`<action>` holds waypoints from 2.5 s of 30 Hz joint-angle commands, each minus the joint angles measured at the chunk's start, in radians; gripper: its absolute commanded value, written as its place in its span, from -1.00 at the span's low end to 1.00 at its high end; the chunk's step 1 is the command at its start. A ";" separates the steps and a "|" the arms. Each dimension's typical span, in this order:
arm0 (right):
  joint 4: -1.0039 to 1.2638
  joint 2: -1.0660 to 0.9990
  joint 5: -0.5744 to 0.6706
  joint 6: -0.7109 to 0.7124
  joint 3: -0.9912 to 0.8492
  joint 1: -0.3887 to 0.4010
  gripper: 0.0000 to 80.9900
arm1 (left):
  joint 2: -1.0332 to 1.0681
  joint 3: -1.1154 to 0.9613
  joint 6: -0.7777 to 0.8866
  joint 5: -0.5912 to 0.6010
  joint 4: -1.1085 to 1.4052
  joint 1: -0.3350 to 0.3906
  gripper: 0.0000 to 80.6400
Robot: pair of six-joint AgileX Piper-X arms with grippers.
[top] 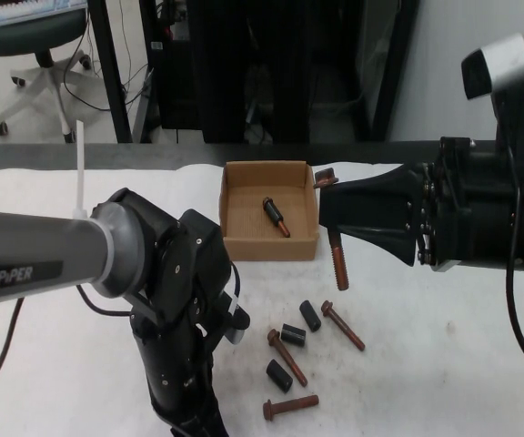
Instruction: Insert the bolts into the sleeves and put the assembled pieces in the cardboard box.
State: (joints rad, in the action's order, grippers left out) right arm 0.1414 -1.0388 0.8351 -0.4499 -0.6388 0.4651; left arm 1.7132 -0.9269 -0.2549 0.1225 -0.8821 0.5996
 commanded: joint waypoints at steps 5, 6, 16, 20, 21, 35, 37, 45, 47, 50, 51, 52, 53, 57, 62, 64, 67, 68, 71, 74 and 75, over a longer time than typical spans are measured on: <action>0.001 0.009 0.010 0.009 -0.005 0.002 -0.98 | 0.015 0.007 -0.006 -0.054 0.047 -0.003 -0.33; 0.001 0.009 0.010 0.009 -0.005 0.002 -0.98 | 0.015 0.007 -0.006 -0.054 0.051 -0.003 -0.33; -0.005 0.009 0.010 0.009 -0.005 0.002 -0.98 | 0.015 0.007 -0.006 -0.054 0.061 -0.003 -0.33; -0.005 0.009 0.010 0.009 -0.005 0.002 -0.98 | 0.015 0.007 -0.006 -0.054 0.063 -0.003 -0.33; -0.005 0.009 0.010 0.009 -0.005 0.002 -0.98 | 0.015 0.007 -0.006 -0.054 0.063 -0.003 -0.35; -0.003 0.009 -0.062 0.049 -0.005 0.002 -0.98 | -0.041 0.011 -0.057 -0.011 0.081 -0.003 -1.00; -0.003 0.009 -0.135 0.054 -0.005 0.002 -0.98 | -0.117 0.025 -0.007 0.068 0.170 -0.003 -0.99; 0.130 0.009 -0.274 0.061 -0.005 0.002 -0.98 | -0.535 0.287 0.402 0.237 0.928 -0.003 -0.99; 0.204 0.009 -0.279 0.036 -0.005 0.002 -0.98 | -0.615 0.393 0.461 0.238 1.141 -0.003 -0.99; 0.311 0.009 -0.252 -0.009 -0.005 0.002 -0.98 | -0.687 0.536 0.532 0.254 1.376 -0.003 -0.99; 0.342 0.009 -0.245 -0.023 -0.005 0.002 -0.98 | -0.695 0.580 0.554 0.270 1.429 -0.003 -0.99; 0.373 0.009 -0.240 -0.033 -0.005 0.002 -0.98 | -0.699 0.620 0.574 0.297 1.492 -0.003 -0.99; 0.398 0.009 -0.226 -0.038 -0.005 0.002 -0.98 | -0.700 0.647 0.585 0.324 1.547 -0.003 -0.99; 0.423 0.009 -0.178 -0.052 -0.005 0.009 -0.98 | -0.699 0.721 0.591 0.373 1.634 -0.003 -0.99; 0.424 -0.033 -0.169 0.041 -0.005 0.099 -0.98 | -0.699 0.728 0.563 0.390 1.634 -0.003 -0.99; 0.424 -0.062 -0.182 0.086 -0.005 0.155 -0.98 | -0.699 0.728 0.561 0.397 1.634 -0.003 -0.99; 0.424 -0.111 -0.202 0.109 -0.005 0.210 -0.98 | -0.699 0.728 0.561 0.417 1.634 -0.003 -0.99; 0.424 -0.125 -0.210 0.115 -0.005 0.224 -0.98 | -0.699 0.728 0.561 0.425 1.634 -0.003 -0.99; 0.449 -0.159 -0.232 0.134 -0.005 0.249 -0.98 | -0.699 0.728 0.561 0.463 1.634 -0.003 -0.99; 0.502 -0.187 -0.232 0.136 -0.005 0.261 -0.98 | -0.699 0.728 0.561 0.478 1.634 -0.003 -0.99; 0.514 -0.194 -0.232 0.136 -0.005 0.261 -0.98 | -0.699 0.728 0.561 0.479 1.636 -0.003 -0.99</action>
State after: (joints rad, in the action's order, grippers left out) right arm 0.6029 -1.2234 0.6111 -0.3216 -0.6388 0.7214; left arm 1.0178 -0.1989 0.3108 0.5865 0.7332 0.5969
